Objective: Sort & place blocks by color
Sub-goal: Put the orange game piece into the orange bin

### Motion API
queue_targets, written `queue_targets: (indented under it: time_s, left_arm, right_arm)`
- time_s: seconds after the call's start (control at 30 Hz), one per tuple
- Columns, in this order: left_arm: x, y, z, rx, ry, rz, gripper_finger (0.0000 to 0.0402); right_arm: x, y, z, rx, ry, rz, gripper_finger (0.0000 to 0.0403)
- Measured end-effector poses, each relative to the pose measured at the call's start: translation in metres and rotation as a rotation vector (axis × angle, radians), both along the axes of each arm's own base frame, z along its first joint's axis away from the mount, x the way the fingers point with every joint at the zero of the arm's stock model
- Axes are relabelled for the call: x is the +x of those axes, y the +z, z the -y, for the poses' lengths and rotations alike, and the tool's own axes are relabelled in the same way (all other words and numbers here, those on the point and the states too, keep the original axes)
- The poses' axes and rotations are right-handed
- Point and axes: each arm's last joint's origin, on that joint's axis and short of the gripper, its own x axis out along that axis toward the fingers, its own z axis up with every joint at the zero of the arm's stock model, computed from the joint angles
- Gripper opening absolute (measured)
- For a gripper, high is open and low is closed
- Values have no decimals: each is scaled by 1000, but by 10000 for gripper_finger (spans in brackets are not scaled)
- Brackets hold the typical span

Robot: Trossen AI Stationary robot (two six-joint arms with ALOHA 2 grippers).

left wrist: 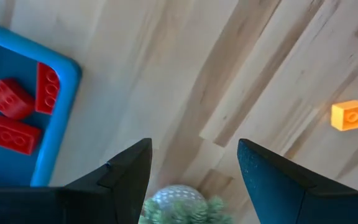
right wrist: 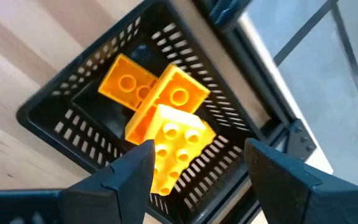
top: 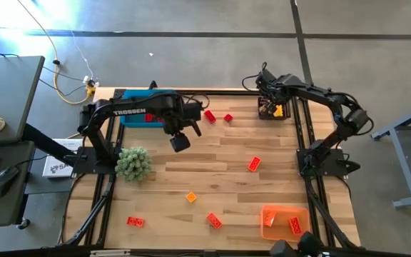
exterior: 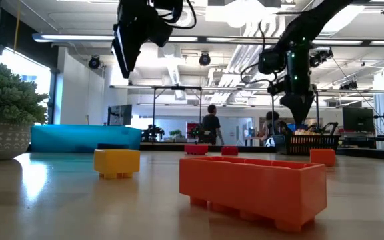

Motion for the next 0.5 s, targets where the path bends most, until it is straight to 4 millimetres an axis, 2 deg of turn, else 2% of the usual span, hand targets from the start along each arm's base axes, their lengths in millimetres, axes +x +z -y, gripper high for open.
queue_targets:
  time_s: [0.27, 0.5]
  left_arm:
    - [10, 0, 41, 3, 6, -6, 227]
    - [10, 0, 94, 1, -86, -56, 227]
  right_arm:
    - [-10, 31, -13, -65, -46, 147, 236]
    - [-15, 47, -21, -98, -26, 224, 236]
